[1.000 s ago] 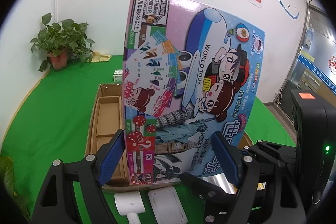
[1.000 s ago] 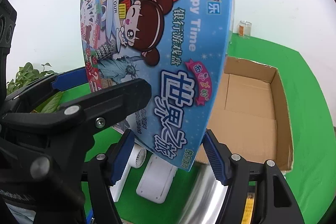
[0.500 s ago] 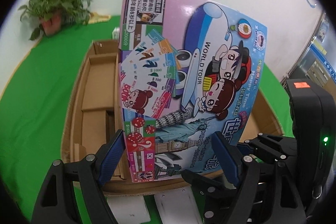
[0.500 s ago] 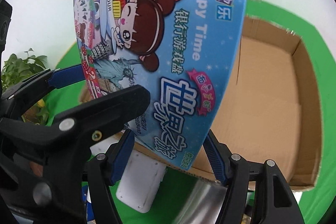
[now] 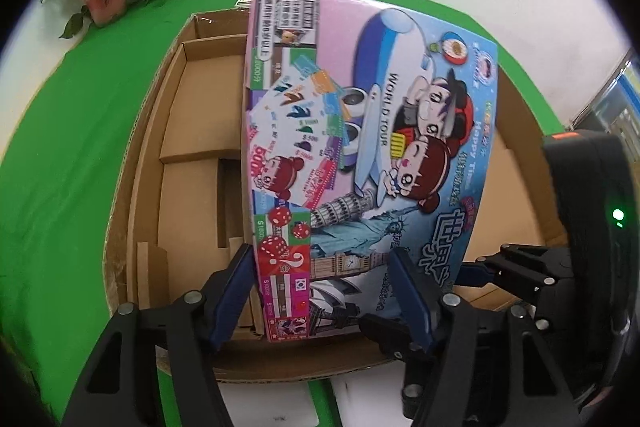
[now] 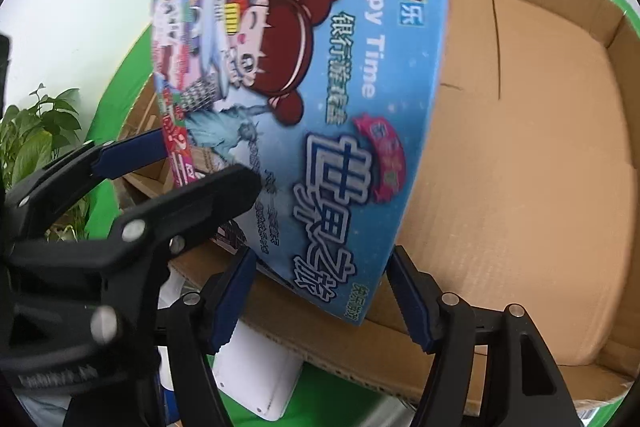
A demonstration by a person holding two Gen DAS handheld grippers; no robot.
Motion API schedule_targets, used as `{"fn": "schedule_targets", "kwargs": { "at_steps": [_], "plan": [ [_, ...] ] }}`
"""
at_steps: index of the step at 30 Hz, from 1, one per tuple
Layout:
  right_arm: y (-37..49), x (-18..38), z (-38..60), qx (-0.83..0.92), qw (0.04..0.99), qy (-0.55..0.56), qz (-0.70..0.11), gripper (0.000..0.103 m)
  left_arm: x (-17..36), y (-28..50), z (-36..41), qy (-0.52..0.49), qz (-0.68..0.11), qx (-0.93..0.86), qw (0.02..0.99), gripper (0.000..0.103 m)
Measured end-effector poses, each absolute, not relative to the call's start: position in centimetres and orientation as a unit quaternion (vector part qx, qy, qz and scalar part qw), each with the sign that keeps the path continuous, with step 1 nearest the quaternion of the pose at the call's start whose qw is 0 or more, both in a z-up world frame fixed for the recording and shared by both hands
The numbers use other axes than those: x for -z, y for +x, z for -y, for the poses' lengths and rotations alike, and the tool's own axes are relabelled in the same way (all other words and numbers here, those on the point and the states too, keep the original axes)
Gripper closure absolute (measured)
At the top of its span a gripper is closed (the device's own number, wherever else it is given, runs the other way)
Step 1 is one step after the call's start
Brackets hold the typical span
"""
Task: Organize rigid objects
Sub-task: 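Lower the board-game box flat into the large box and open the right tool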
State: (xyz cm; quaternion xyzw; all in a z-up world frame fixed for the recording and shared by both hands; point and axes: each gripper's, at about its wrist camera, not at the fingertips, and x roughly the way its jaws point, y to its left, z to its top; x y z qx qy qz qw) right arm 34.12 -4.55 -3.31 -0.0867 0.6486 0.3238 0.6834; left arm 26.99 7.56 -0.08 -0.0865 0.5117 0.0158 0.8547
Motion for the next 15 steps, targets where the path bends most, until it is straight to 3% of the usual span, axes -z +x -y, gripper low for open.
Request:
{"fn": "schedule_targets", "kwargs": {
  "at_steps": [5, 11, 13, 15],
  "plan": [
    [37.3, 3.6, 4.8, -0.323, 0.674, -0.057, -0.662, 0.03, -0.1, 26.2, -8.5, -0.102, -0.517, -0.009, 0.85, 0.055],
    [39.7, 0.9, 6.1, -0.324, 0.699, -0.052, -0.635, 0.03, -1.7, 23.3, -10.0, -0.115, -0.49, -0.004, 0.864, 0.055],
    [41.0, 0.4, 6.6, -0.31, 0.714, -0.055, -0.626, 0.037, -2.3, 22.5, -10.5, -0.124, -0.478, -0.001, 0.869, 0.055],
    [42.7, 1.1, 6.7, -0.298, 0.713, -0.061, -0.632, 0.062, -2.8, 21.7, -10.6, -0.119, -0.466, 0.001, 0.877, 0.055]
  ]
}}
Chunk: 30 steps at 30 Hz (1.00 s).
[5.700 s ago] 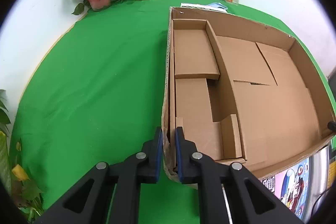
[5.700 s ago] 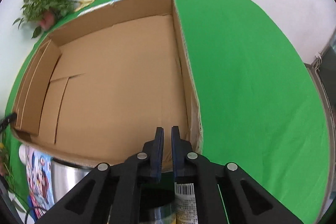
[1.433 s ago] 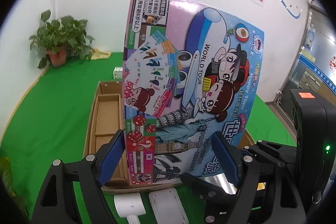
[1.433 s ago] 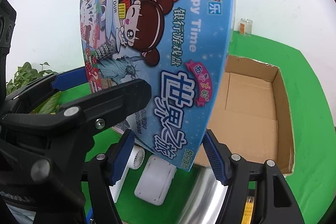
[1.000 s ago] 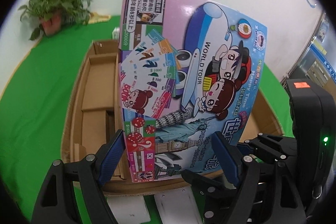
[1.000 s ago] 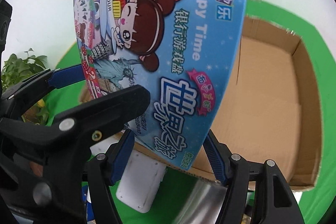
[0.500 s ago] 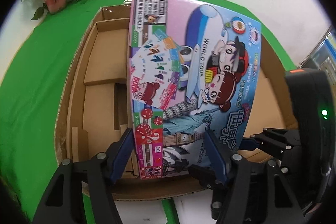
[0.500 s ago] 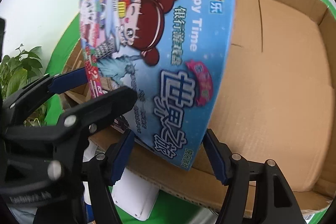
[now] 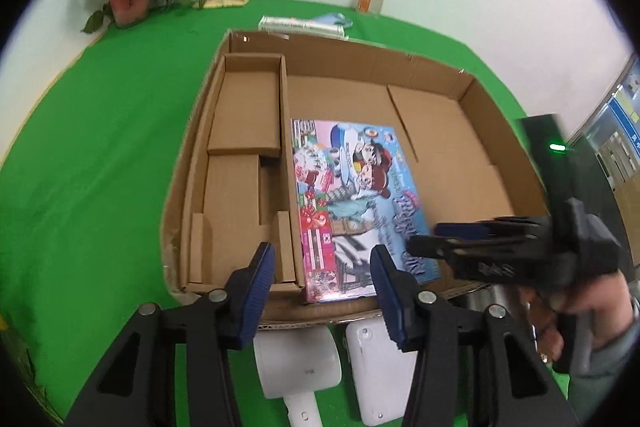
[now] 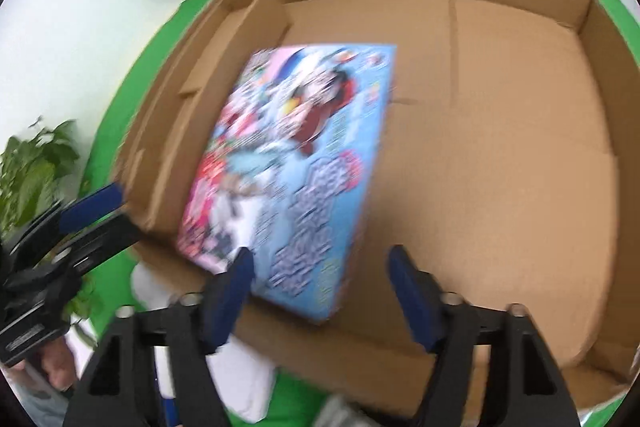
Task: Organize rigid objects
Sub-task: 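Lower the board-game box flat into the large box and open the right tool, then grasp the silver metal can around its body with the right tool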
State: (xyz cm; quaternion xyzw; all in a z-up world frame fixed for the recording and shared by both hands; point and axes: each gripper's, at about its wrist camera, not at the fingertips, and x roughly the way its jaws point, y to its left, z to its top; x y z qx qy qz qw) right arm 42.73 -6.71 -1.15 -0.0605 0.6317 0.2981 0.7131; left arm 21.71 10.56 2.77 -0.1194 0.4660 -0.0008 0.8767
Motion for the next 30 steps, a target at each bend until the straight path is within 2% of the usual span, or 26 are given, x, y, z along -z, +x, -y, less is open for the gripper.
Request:
{"fn": "schedule_targets", "kwargs": {
  "at_steps": [1, 2, 4, 8, 9, 10, 11, 12, 14, 16, 18, 23, 25, 27, 30],
  "plan": [
    [43.2, 1.3, 6.6, -0.31, 0.708, -0.051, -0.632, 0.063, -3.1, 21.3, -10.3, -0.114, -0.458, 0.001, 0.882, 0.055],
    [43.2, 1.5, 6.4, -0.318, 0.708, -0.053, -0.628, 0.069, -3.2, 21.8, -10.5, -0.109, -0.453, 0.0, 0.885, 0.054],
    [43.4, 1.3, 5.7, -0.324, 0.712, -0.075, -0.619, 0.068, -3.5, 21.5, -10.2, -0.103, -0.441, 0.004, 0.891, 0.054],
    [43.3, -0.9, 6.3, -0.317, 0.727, -0.061, -0.605, 0.06, -5.1, 19.8, -9.2, -0.092, -0.399, -0.002, 0.913, 0.053],
    [41.6, -1.8, 7.4, -0.3, 0.748, -0.066, -0.589, 0.046, -5.6, 19.2, -8.8, -0.084, -0.383, -0.007, 0.92, 0.043],
    [40.9, -3.6, 8.4, -0.279, 0.78, -0.074, -0.556, 0.037, -6.2, 18.5, -8.4, -0.072, -0.362, -0.019, 0.929, 0.033],
    [39.4, -5.3, 9.7, -0.266, 0.807, -0.078, -0.521, 0.02, -6.9, 17.6, -7.9, -0.059, -0.337, -0.037, 0.939, 0.012],
    [37.9, -7.6, 11.1, -0.253, 0.838, -0.075, -0.477, 0.009, -7.5, 16.7, -7.6, -0.052, -0.313, -0.053, 0.947, 0.0],
    [34.6, -10.5, 14.6, -0.237, 0.874, -0.056, -0.42, 0.004, -8.2, 15.0, -6.9, -0.053, -0.275, -0.065, 0.958, 0.001],
    [30.9, -12.4, 17.3, -0.23, 0.888, -0.035, -0.396, 0.004, -8.3, 14.5, -6.2, -0.072, -0.294, -0.036, 0.952, 0.001],
    [26.5, -11.6, 19.5, -0.219, 0.891, -0.022, -0.397, 0.004, -7.9, 14.3, -5.7, -0.1, -0.318, -0.002, 0.943, 0.001],
    [21.0, -8.5, 22.6, -0.23, 0.848, 0.005, -0.477, 0.004, -6.0, 13.7, -4.4, -0.171, -0.374, 0.098, 0.906, 0.001],
    [20.0, -4.6, 23.7, -0.237, 0.827, 0.024, -0.509, 0.008, -5.1, 13.4, -3.5, -0.195, -0.403, 0.133, 0.884, 0.001],
    [18.4, -1.6, 22.8, -0.239, 0.815, 0.025, -0.526, 0.021, -4.3, 13.3, -2.8, -0.209, -0.418, 0.151, 0.871, 0.001],
    [17.9, 1.1, 21.6, -0.228, 0.809, 0.013, -0.541, 0.033, -3.5, 13.2, -2.0, -0.224, -0.437, 0.166, 0.855, 0.001]
  ]
}}
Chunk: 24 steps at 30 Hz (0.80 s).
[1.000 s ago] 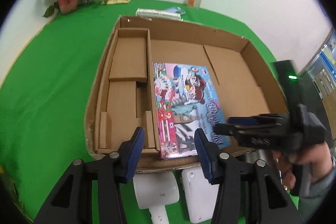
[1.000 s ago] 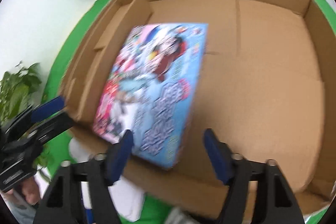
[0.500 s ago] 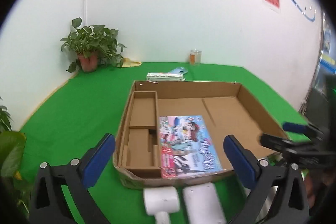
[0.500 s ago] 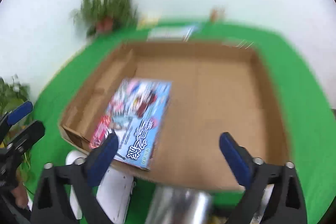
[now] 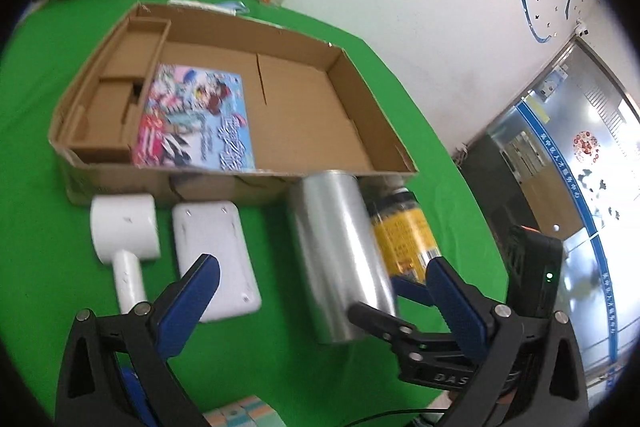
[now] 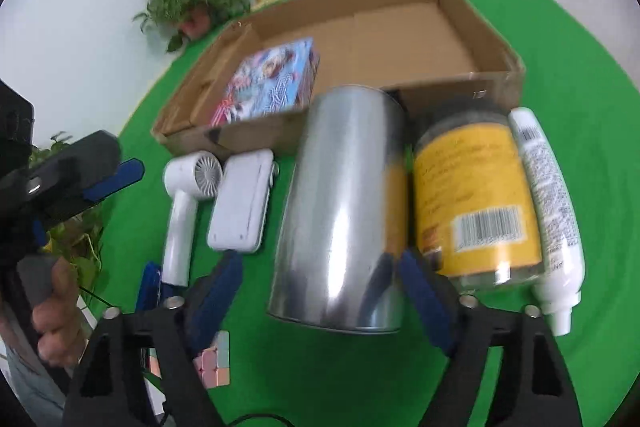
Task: Organize rigid objects
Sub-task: 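Grasp the silver metal can around its body with the right tool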
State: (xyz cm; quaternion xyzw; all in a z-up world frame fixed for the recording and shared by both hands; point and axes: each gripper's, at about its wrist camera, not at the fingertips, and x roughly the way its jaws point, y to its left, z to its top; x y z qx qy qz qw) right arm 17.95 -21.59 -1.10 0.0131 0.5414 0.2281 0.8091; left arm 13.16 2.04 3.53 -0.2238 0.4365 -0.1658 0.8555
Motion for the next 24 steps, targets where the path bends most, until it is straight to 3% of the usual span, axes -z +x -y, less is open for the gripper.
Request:
{"fn": "schedule_targets", "kwargs": {
  "at_steps": [6, 13, 16, 19, 24],
  "plan": [
    [15.7, 1.5, 19.6, -0.233, 0.823, -0.042, -0.516, 0.045, -2.1, 12.8, -0.5, -0.252, -0.473, 0.2, 0.82, 0.001],
    [11.2, 0.1, 22.2, -0.263, 0.803, -0.052, -0.532, 0.045, 1.4, 13.8, 3.1, -0.245, -0.545, 0.213, 0.773, 0.008],
    [9.7, 0.0, 22.7, -0.303, 0.771, -0.046, -0.559, 0.04, 2.5, 13.6, 3.4, -0.234, -0.563, 0.189, 0.77, 0.009],
    [9.4, -0.1, 23.5, -0.326, 0.753, -0.006, -0.571, 0.04, 4.0, 13.5, 2.8, -0.25, -0.581, 0.17, 0.756, 0.016],
    [11.6, 1.9, 24.5, -0.321, 0.713, 0.065, -0.62, 0.037, 5.3, 13.4, 1.8, -0.3, -0.585, 0.179, 0.732, 0.016]
  ]
}}
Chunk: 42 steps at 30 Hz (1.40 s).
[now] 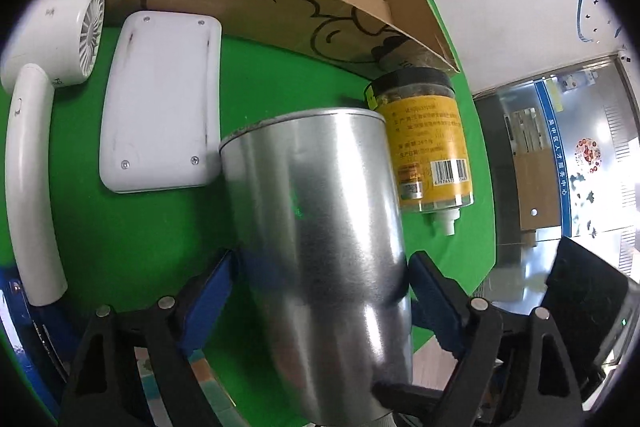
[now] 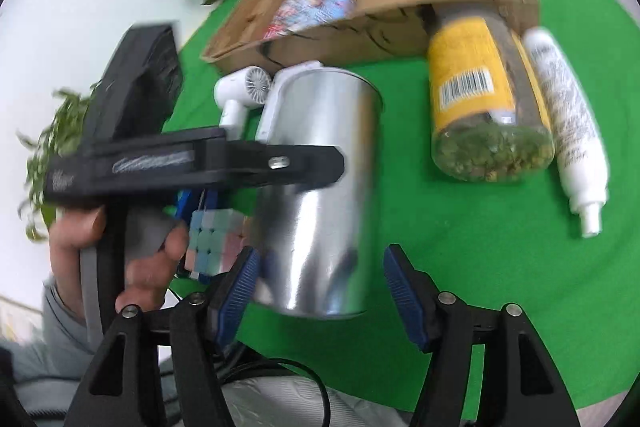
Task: Organize rigid objects
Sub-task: 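Grasp the silver metal can around its body with the right tool, then carry the silver can upright into the box beside the game box and release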
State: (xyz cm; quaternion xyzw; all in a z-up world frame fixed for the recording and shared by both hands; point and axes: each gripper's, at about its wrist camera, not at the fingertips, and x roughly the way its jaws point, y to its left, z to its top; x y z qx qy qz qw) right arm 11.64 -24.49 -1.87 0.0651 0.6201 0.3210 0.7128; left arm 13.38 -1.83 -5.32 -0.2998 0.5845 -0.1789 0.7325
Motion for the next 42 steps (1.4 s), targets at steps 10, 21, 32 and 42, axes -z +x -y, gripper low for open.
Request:
{"fn": "schedule_targets", "kwargs": {
  "at_steps": [10, 21, 32, 42],
  "plan": [
    [11.9, 4.1, 20.7, -0.342, 0.688, 0.048, -0.638, 0.022, 5.9, 13.2, 1.9, -0.307, -0.592, 0.178, 0.723, 0.017],
    [11.7, 4.4, 18.8, -0.332, 0.709, 0.013, -0.623, 0.019, 4.8, 11.9, 1.8, -0.299, -0.571, 0.178, 0.744, 0.019],
    [13.0, -2.2, 18.3, -0.352, 0.776, 0.01, -0.524, 0.02, -3.5, 12.3, 2.0, -0.237, -0.476, 0.17, 0.829, 0.019],
    [18.0, -8.5, 18.7, -0.349, 0.821, 0.008, -0.451, 0.021, -10.4, 16.6, 2.8, -0.166, -0.408, 0.182, 0.879, 0.019]
  ]
}}
